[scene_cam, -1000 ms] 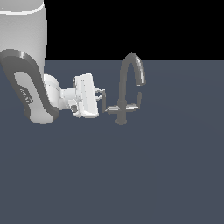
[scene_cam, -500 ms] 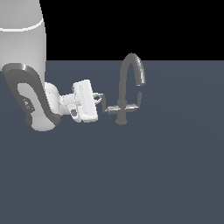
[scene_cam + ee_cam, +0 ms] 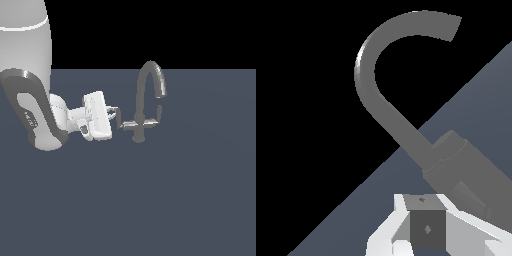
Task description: Turn on the faucet by rotating a designated handle.
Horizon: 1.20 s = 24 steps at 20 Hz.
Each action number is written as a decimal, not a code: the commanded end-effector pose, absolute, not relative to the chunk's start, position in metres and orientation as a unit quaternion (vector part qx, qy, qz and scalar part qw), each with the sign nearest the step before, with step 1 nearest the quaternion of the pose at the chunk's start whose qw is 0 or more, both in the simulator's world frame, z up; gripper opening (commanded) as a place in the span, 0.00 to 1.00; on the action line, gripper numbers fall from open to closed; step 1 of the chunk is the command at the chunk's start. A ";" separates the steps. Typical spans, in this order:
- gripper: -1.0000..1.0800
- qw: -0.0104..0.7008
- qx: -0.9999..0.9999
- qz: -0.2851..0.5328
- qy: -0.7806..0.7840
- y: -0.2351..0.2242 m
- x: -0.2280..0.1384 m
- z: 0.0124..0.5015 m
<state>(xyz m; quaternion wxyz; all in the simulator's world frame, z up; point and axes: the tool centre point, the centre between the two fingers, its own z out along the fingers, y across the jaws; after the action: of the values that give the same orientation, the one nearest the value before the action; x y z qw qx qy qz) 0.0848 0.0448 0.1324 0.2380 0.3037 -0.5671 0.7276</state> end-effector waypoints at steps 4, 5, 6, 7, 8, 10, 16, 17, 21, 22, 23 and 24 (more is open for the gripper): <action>0.00 0.238 0.304 0.728 -0.567 0.042 0.073 0.137; 0.00 0.238 0.304 0.728 -0.567 0.041 0.071 0.138; 0.00 0.238 0.304 0.728 -0.567 0.041 0.068 0.139; 0.00 0.238 0.304 0.728 -0.567 0.040 0.066 0.140; 0.00 0.238 0.304 0.728 -0.567 0.039 0.064 0.141; 0.00 0.238 0.304 0.728 -0.567 0.038 0.059 0.143; 0.00 0.237 0.307 0.727 -0.567 0.036 0.052 0.141; 0.00 0.237 0.307 0.727 -0.567 0.036 0.049 0.140; 0.00 0.237 0.307 0.727 -0.567 0.033 0.036 0.136; 0.00 0.237 0.306 0.727 -0.567 0.032 0.033 0.135; 0.00 0.237 0.306 0.727 -0.567 0.031 0.030 0.134; 0.00 0.237 0.306 0.727 -0.567 0.030 0.026 0.133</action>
<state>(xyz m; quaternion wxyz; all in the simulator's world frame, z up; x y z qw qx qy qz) 0.0367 0.0322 0.1367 0.2308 0.3057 -0.5689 0.7278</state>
